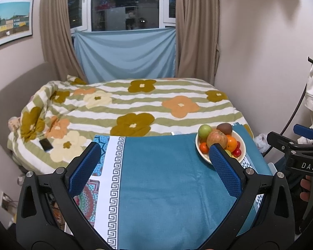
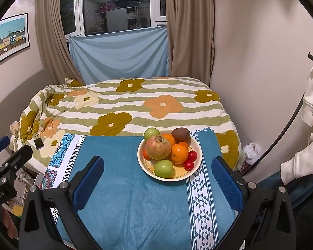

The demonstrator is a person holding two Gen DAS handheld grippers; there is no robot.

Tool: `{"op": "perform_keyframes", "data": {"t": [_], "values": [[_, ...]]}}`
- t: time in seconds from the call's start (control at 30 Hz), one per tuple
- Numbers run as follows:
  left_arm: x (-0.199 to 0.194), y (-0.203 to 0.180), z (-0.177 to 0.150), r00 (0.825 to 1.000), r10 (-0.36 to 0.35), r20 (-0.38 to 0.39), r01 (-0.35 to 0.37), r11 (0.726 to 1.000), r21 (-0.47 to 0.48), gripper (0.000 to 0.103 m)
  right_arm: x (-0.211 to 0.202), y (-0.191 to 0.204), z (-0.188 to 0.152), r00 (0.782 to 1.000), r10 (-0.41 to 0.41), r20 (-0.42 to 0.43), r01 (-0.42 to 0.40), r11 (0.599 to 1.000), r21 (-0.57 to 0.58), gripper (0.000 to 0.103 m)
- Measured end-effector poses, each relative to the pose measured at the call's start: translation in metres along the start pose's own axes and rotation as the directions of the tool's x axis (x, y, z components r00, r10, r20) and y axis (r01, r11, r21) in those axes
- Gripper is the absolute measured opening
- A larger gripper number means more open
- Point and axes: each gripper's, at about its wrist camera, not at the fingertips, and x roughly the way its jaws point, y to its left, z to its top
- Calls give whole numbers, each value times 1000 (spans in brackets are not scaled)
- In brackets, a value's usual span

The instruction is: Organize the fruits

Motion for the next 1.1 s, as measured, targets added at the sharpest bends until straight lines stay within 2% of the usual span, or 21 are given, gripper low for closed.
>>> {"op": "perform_keyframes", "data": {"t": [1.1], "values": [[13,7,-2,1000,-10,-11,10,1000,-10,103,5,-2,4,1000,-10,-6,10,1000,0,103]]}}
